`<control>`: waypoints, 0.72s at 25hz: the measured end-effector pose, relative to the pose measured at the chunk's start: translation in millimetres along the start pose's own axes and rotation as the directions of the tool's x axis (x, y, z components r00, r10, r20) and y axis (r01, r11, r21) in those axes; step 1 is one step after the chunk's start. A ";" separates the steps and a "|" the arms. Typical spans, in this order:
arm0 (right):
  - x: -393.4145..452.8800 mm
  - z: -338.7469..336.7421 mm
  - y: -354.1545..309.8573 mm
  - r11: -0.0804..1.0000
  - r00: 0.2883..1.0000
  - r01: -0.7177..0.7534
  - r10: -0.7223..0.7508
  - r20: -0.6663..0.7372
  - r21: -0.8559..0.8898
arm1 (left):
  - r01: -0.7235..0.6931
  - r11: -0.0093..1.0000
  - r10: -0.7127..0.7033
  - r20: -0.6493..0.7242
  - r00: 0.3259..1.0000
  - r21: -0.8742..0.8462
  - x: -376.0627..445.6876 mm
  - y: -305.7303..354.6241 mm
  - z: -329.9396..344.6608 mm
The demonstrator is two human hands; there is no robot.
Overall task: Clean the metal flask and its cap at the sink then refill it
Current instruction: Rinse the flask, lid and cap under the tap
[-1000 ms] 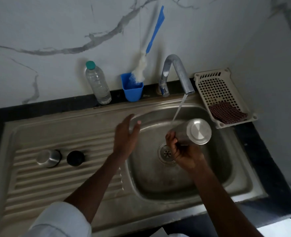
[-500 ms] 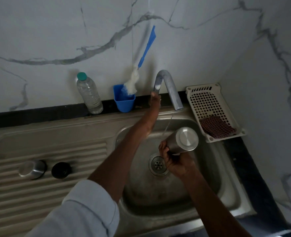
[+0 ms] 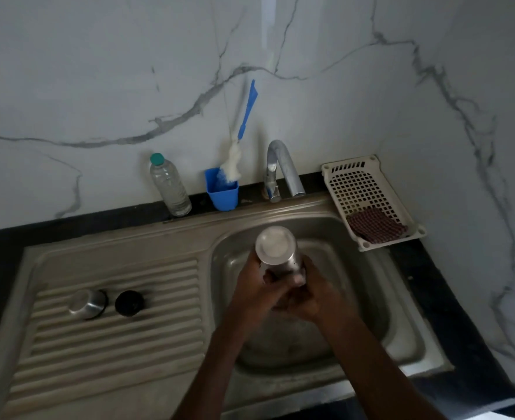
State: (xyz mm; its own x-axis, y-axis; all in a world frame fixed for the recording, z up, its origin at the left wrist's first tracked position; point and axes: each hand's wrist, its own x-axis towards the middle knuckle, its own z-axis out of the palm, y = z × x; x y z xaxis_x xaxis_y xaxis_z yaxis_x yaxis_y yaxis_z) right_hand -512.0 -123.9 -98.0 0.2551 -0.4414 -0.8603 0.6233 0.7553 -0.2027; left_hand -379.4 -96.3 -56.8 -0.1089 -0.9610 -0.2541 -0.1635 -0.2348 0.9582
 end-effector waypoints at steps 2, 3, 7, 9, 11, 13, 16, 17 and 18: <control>-4.6 -7.0 7.3 0.955 0.992 0.081 -0.105 -0.071 -0.285 | -0.096 0.995 0.102 -0.251 0.963 0.037 -9.6 19.8 1.2; -9.3 -11.9 11.7 0.909 0.969 0.156 -0.218 -0.121 -0.388 | -0.158 0.987 0.160 -0.316 0.935 0.031 -10.2 29.2 -1.3; -24.8 -44.1 16.1 0.532 0.751 0.455 -0.660 -0.014 -0.714 | -0.391 0.921 0.352 -0.439 0.826 0.003 -20.9 57.1 -10.1; -22.0 -55.4 10.9 0.536 0.769 0.406 -0.638 -0.040 -0.740 | -0.358 0.932 0.342 -0.449 0.825 0.052 -31.0 51.7 0.1; -18.5 -57.2 10.9 0.505 0.805 0.317 -0.591 -0.054 -0.803 | -0.294 0.944 0.330 -0.459 0.825 0.150 -48.3 49.5 15.9; -13.3 -53.1 9.3 0.436 0.784 0.301 -0.619 -0.040 -0.848 | -0.328 0.928 0.373 -0.481 0.794 0.177 -54.0 56.1 25.0; -7.2 -57.1 7.2 0.326 0.695 0.324 -0.719 -0.010 -0.888 | -0.384 0.908 0.411 -0.524 0.745 0.167 -49.3 56.2 29.8; -6.9 -58.4 7.5 0.290 0.694 0.324 -0.720 0.018 -0.900 | -0.366 0.922 0.372 -0.539 0.756 0.122 -49.1 51.2 32.4; -7.1 -60.4 9.8 0.252 0.702 0.325 -0.711 0.054 -0.912 | -0.335 0.941 0.303 -0.573 0.761 0.054 -51.6 42.7 34.9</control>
State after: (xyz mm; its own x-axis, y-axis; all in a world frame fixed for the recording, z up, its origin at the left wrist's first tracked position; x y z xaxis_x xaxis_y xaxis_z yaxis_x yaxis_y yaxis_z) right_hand -552.4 -84.2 -122.2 -0.2241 -0.8725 -0.4343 -0.4340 0.4883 -0.7571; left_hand -415.0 -51.6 -7.3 0.4296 -0.8864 0.1726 -0.1699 0.1084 0.9795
